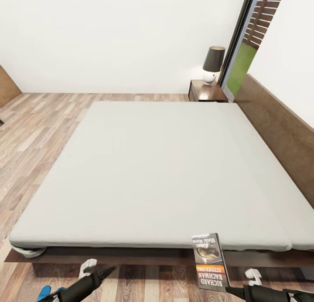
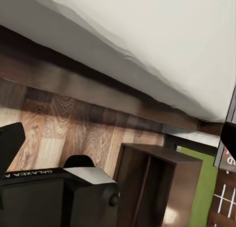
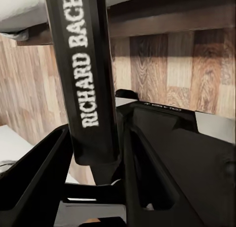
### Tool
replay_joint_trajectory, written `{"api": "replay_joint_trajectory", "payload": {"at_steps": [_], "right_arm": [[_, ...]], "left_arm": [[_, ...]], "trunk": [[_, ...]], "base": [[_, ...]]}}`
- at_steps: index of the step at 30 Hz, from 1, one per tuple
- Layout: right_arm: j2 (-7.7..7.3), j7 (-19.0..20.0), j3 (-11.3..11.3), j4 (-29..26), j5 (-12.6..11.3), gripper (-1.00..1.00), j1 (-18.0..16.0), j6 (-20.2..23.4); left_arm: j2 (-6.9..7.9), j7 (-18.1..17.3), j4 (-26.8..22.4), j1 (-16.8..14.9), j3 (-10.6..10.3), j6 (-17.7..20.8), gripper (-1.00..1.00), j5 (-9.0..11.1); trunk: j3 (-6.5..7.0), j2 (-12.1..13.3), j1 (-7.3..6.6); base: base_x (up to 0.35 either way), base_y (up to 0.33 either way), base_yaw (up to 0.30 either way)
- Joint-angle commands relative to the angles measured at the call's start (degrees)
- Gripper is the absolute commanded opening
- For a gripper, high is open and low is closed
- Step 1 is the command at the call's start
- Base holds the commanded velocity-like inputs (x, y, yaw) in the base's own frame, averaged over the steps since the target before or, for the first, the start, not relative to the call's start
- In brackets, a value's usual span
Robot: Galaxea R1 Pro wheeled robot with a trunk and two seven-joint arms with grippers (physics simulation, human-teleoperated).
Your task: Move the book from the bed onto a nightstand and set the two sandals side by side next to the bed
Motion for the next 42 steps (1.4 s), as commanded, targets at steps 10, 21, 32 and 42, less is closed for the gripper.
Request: {"api": "replay_joint_trajectory", "payload": {"at_steps": [10,21,32,42], "right_arm": [[5.74,-0.1,0.2,12.3,-0.6,-1.0,-0.1,0.5],[5.89,0.1,0.2,12.0,-0.7,-1.0,-0.1,0.4],[5.74,0.4,0.1,11.8,-0.7,-1.0,-0.1,-3.2],[5.72,0.4,0.1,11.8,-0.7,-1.0,-0.1,-3.6]], "left_arm": [[-6.55,11.8,0.7,0.0,-1.9,-2.7,1.0,-9.7],[-6.55,11.7,0.7,-0.1,-1.9,-2.8,1.0,-10.0],[-6.07,11.1,0.7,0.0,-1.7,-2.8,1.0,-9.6],[-3.55,-0.6,0.8,-0.1,-1.7,-2.7,1.0,-9.6]], "trunk": [[0.88,0.0,0.01],[1.9,0.0,0.01],[2.92,0.0,0.01],[3.85,0.0,0.01]], "base": [[0.0,0.0,0.0],[0.0,0.0,0.0],[0.0,0.0,0.0],[0.0,0.0,0.0]]}}
